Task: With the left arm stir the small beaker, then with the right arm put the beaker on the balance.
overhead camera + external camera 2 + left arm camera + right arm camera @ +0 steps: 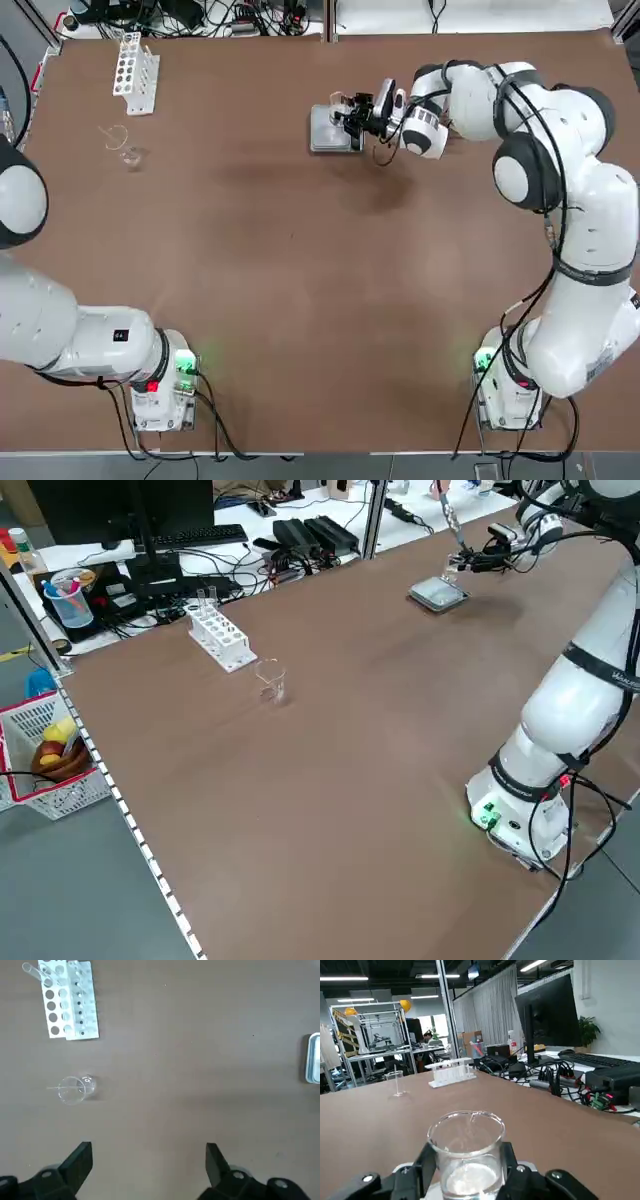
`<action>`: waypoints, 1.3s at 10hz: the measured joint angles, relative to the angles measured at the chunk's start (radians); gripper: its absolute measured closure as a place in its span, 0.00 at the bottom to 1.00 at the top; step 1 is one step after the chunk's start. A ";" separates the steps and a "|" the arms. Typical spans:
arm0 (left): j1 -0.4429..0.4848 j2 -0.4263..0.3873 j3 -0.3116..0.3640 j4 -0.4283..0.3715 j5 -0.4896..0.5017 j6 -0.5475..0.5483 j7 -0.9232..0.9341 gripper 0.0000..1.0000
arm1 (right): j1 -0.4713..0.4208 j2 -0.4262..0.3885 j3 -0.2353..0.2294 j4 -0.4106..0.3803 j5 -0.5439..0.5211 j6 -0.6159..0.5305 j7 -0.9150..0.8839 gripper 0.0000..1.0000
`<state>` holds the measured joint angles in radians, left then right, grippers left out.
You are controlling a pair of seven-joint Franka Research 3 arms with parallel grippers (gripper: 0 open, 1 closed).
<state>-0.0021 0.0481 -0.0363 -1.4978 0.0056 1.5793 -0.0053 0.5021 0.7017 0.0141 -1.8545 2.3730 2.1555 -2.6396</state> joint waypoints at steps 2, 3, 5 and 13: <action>0.001 0.000 0.000 0.000 -0.003 0.000 0.000 0.00 | 0.000 0.032 -0.004 0.032 0.000 0.007 0.000 0.42; 0.001 0.000 0.000 0.000 -0.004 -0.001 0.000 0.00 | 0.000 0.045 -0.004 0.048 0.000 0.009 0.000 0.42; 0.002 0.000 0.001 0.000 -0.004 -0.001 0.000 0.00 | 0.002 0.070 -0.004 0.071 0.000 0.013 0.000 0.42; 0.002 0.000 0.001 0.001 -0.007 -0.001 0.000 0.00 | 0.002 0.089 -0.007 0.089 0.000 0.019 0.003 0.36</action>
<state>-0.0002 0.0480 -0.0349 -1.4973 -0.0016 1.5778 -0.0053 0.5039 0.7904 0.0068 -1.7655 2.3729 2.1745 -2.6361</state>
